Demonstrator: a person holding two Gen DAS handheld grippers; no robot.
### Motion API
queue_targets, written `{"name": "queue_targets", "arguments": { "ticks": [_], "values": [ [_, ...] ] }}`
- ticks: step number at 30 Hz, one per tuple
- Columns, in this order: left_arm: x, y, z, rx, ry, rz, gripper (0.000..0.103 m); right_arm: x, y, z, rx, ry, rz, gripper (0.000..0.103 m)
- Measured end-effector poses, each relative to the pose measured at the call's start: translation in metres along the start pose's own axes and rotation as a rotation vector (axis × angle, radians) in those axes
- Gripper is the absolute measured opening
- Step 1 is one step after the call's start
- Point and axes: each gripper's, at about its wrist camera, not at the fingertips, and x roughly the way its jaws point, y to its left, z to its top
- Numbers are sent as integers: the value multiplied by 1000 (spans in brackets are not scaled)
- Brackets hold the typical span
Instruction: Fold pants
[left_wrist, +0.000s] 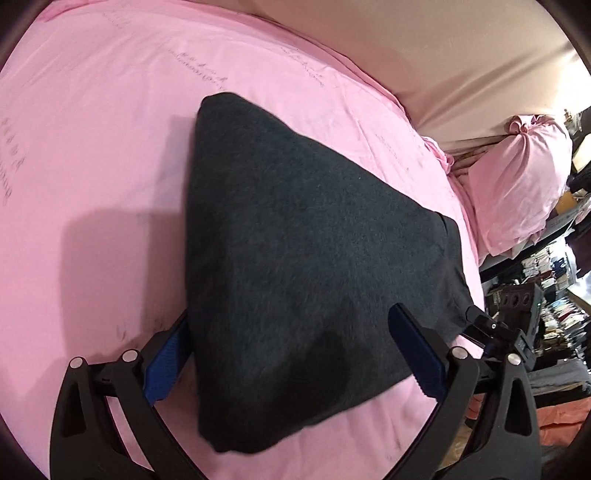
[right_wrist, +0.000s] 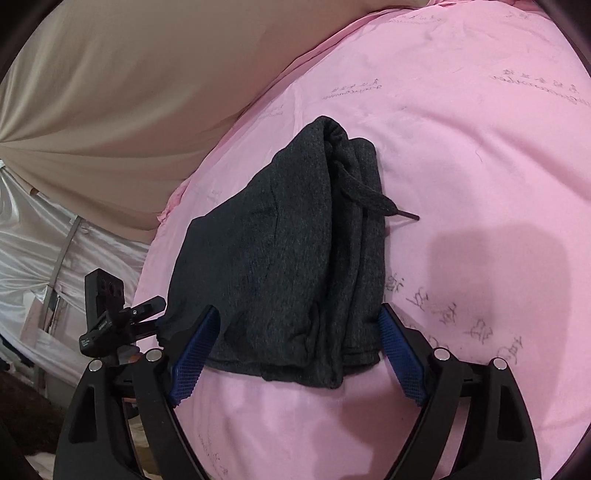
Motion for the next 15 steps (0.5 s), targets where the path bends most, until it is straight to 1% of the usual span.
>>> {"name": "queue_targets", "arguments": {
  "ticks": [4, 9, 11, 12, 13, 14, 15],
  "values": [
    [9, -6, 6, 29, -3, 0, 98, 13, 7, 8, -32, -1, 4, 85],
    [12, -5, 10, 39, -20, -24, 98, 19, 13, 12, -63, -11, 0, 85],
    [13, -5, 12, 38, -24, -29, 98, 19, 14, 11, -70, -17, -17, 81],
    [13, -5, 11, 37, -24, -30, 98, 18, 14, 10, -69, -18, -31, 73],
    [13, -6, 12, 36, -25, -31, 97, 17, 12, 9, -60, -20, -52, 60],
    [13, -6, 12, 35, -28, -22, 92, 15, 8, 10, -42, -19, -54, 53],
    [11, -6, 11, 31, -35, 17, 86, 12, 4, 9, -23, -20, -43, 45]
  ]
}}
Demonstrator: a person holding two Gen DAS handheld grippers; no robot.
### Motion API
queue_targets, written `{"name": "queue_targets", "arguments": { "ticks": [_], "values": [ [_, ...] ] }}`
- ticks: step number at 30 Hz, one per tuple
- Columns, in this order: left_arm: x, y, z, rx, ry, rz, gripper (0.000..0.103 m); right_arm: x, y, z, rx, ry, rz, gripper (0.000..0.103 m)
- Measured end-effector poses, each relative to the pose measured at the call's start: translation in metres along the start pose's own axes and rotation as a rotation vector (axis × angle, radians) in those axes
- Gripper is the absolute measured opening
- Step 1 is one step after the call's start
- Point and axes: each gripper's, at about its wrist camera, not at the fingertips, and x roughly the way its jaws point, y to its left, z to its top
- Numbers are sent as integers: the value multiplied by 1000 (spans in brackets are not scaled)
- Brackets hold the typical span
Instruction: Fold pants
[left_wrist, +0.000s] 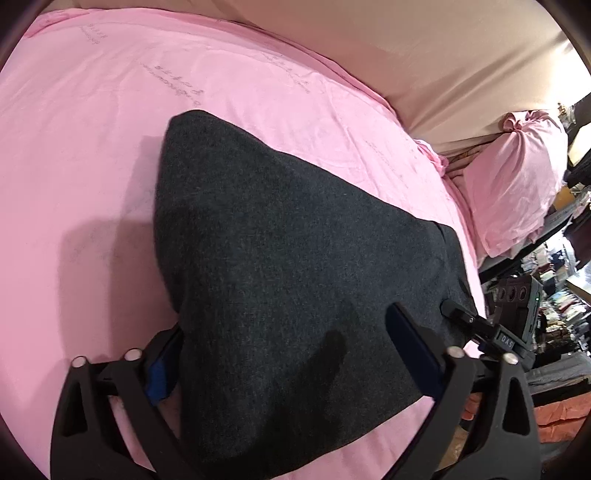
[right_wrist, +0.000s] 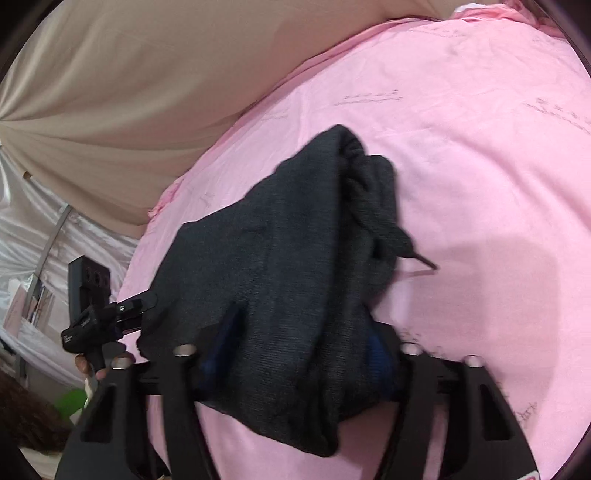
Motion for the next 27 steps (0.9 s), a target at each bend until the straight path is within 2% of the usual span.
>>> {"name": "queue_targets", "arguments": {
  "ticks": [1, 2, 3, 5, 9, 12, 14, 16, 17, 18, 20, 22, 23, 24, 25, 27],
  "values": [
    [-2, 0, 0, -1, 1, 36, 54, -3, -1, -1, 7, -4, -3, 39],
    [-2, 3, 0, -12, 17, 52, 30, -4, 1, -2, 5, -5, -10, 37],
    [-1, 10, 0, -54, 36, 19, 27, -6, 6, -2, 0, -9, -14, 34],
    [-5, 13, 2, -75, 52, -4, 25, -14, 16, 0, -13, -18, -12, 31],
    [-40, -2, 2, -38, 52, -43, 24, -42, 45, -3, -53, -27, -1, 29],
    [-67, -8, -12, -8, 66, -64, 24, -61, 56, -23, -66, 1, 3, 29],
    [-71, -4, -30, -8, 92, -45, 26, -53, 50, -42, -53, 40, -18, 30],
    [-55, 3, -47, -7, 131, 44, 29, -37, 35, -60, -37, 84, -88, 38],
    [-47, 8, -55, -14, 144, 84, 34, -34, 27, -66, -14, 84, -99, 43],
    [-46, 11, -60, -26, 136, 88, 34, -40, 23, -70, 8, 63, -67, 45],
    [-65, 8, -64, -34, 82, 94, 36, -64, 29, -74, 4, 6, -87, 47],
    [-101, -8, -64, 41, -32, 161, 53, -91, 42, -77, -57, -55, -100, 48],
    [-115, -17, -65, 81, -90, 192, 74, -98, 47, -79, -77, -64, -93, 49],
    [-127, -26, -65, 116, -138, 206, 85, -102, 51, -80, -94, -63, -85, 49],
    [-137, -40, -67, 172, -186, 217, 87, -100, 54, -81, -115, -49, -82, 49],
    [-141, -68, -73, 286, -214, 193, 93, -85, 56, -84, -133, 3, -102, 47]
  ]
}}
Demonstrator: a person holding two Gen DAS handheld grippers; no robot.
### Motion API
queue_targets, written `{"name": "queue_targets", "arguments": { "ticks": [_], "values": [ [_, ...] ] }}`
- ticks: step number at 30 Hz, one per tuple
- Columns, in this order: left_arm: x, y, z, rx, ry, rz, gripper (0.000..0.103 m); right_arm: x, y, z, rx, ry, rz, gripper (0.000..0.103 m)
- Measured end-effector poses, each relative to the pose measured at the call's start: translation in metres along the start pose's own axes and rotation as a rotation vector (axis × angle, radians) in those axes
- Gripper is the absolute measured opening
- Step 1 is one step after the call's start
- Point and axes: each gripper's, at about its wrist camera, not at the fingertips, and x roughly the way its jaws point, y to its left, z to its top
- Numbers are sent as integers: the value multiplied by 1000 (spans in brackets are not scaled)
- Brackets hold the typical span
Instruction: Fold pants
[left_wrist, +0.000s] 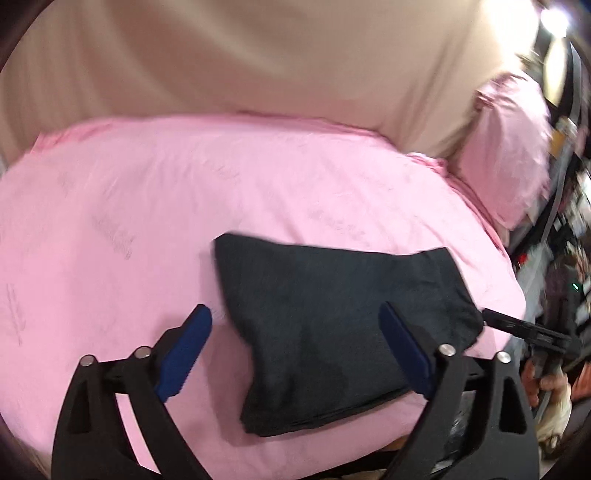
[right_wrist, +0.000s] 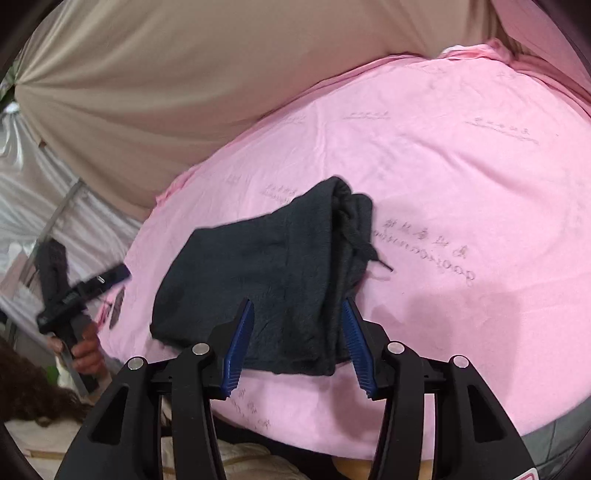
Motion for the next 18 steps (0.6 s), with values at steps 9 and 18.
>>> {"name": "queue_targets", "arguments": {
  "ticks": [9, 18],
  "values": [
    [47, -146, -26, 494, 50, -114, 93, -16, 18, 19, -72, -84, 33, 11],
    [112, -164, -28, 468, 266, -250, 33, -9, -11, 17, -8, -49, 81, 16]
  ]
}}
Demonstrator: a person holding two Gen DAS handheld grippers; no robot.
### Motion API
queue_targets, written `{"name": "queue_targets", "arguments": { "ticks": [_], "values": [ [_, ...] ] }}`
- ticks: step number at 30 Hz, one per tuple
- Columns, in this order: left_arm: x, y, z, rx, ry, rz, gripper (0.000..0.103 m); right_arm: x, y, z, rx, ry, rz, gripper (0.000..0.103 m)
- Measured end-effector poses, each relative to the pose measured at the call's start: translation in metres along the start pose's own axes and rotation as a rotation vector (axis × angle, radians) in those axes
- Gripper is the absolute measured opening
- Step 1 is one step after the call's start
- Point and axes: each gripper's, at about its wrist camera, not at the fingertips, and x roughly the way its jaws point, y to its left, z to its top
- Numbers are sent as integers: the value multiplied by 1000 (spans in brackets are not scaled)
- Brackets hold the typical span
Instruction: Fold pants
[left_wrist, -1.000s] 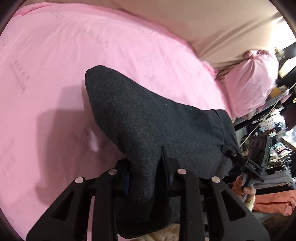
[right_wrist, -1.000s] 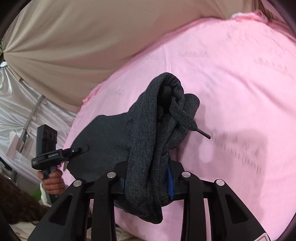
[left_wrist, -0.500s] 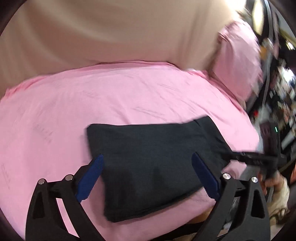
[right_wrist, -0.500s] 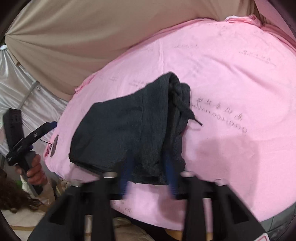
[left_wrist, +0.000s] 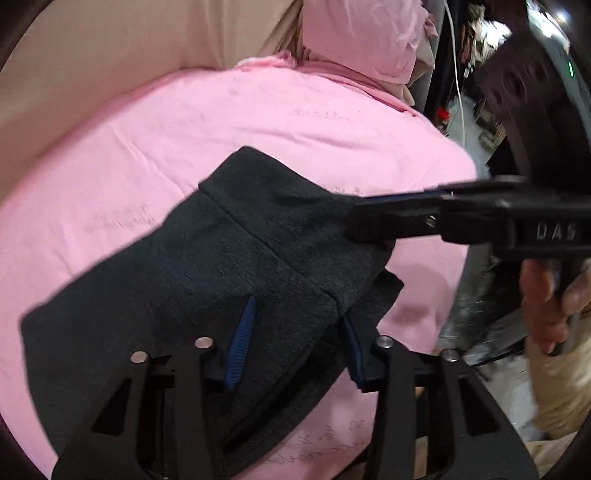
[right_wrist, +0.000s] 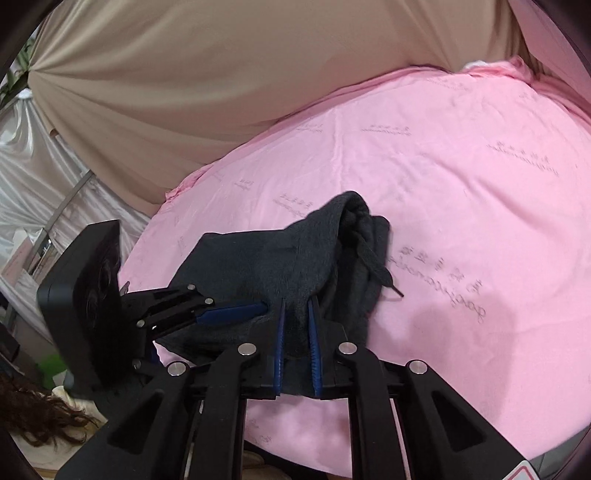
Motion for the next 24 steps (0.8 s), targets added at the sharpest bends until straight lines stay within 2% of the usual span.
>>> {"name": "queue_targets", "arguments": {
  "ticks": [1, 2, 3, 4, 7, 11, 12, 15, 18, 19, 20, 21, 24],
  "values": [
    [1, 6, -1, -16, 6, -16, 27, -2, -6, -3, 21, -10, 4, 16],
    [3, 7, 1, -29, 10, -15, 12, -5, -11, -5, 34, -24, 6, 17],
    [1, 14, 2, -62, 20, -18, 8, -9, -15, -6, 44, -35, 10, 22],
    [-6, 20, 6, -97, 7, -34, 8, -15, -19, -9, 56, -58, 13, 30],
    [-40, 39, 22, -173, -91, -47, 7, -25, -16, -13, 18, -88, 8, 31],
    [-78, 61, 47, -237, -195, -41, 7, -20, 7, -6, -132, -97, -53, 31],
    [-84, 66, 50, -244, -210, -25, 7, -15, 10, -2, -168, -95, -75, 34],
    [-85, 74, 58, -262, -213, 2, 7, 7, 5, 18, -232, -93, -144, 47],
    [-85, 75, 59, -267, -207, 12, 7, 36, -21, 33, -200, -4, -133, 50],
    [-84, 75, 60, -263, -205, 12, 7, 47, -32, 35, -170, 43, -132, 48],
    [-83, 75, 62, -262, -205, 13, 7, 53, -37, 35, -155, 82, -143, 39],
    [-83, 75, 63, -258, -204, 14, 7, 54, -38, 34, -143, 103, -139, 13],
    [-85, 73, 60, -248, -210, 14, 7, 26, -16, 27, -188, 52, -153, 7]
  ]
}}
